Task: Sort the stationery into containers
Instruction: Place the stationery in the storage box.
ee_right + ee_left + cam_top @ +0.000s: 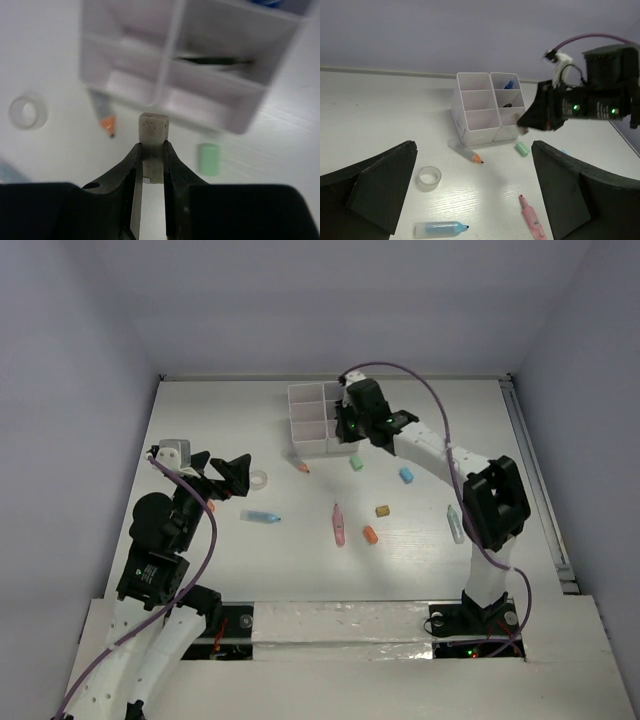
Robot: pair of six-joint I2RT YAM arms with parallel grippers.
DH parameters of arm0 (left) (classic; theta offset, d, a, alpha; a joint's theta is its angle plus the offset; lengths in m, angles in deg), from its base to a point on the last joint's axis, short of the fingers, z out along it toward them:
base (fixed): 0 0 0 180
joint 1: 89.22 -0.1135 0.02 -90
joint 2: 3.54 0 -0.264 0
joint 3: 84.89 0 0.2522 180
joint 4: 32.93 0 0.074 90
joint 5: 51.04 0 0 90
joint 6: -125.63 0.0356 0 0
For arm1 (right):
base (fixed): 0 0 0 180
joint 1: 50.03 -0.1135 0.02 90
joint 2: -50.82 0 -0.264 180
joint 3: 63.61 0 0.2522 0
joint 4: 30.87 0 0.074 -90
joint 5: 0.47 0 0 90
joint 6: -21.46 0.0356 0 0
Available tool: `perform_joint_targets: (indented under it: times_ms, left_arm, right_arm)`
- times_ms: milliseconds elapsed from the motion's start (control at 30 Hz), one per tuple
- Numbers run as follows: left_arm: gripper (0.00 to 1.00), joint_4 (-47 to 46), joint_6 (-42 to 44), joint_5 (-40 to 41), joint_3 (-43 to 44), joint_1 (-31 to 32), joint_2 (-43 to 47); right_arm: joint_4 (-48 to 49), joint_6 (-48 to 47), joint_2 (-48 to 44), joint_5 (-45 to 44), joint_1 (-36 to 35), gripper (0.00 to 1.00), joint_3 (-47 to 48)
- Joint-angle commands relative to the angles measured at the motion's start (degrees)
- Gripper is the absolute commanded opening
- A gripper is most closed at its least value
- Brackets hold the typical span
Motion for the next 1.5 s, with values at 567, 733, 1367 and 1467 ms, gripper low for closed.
perform_joint_targets:
  times_ms: [567, 733, 1367, 1467]
  left_arm:
    - [0.99, -1.4, 0.71, 1.01, 0.38, 0.25, 0.11]
    - [0.99, -1.4, 0.71, 0.92, 0.38, 0.25, 0.02]
    - [0.99, -1.4, 0.71, 1.09, 0.38, 0.25, -0.24]
    - [0.99, -1.4, 0.71, 1.09, 0.38, 0.25, -0.24]
  right_arm:
    - [5.47, -1.18, 4.66, -0.16, 8.87, 0.05, 6.38]
    - [5.91, -1.79, 5.62, -1.12, 8.87, 0.08, 6.46]
    - [5.48, -2.85, 6.5, -0.69, 8.87, 0.5, 7.69]
    - [5.21, -2.5, 4.23, -0.77, 8.87, 0.54, 6.91]
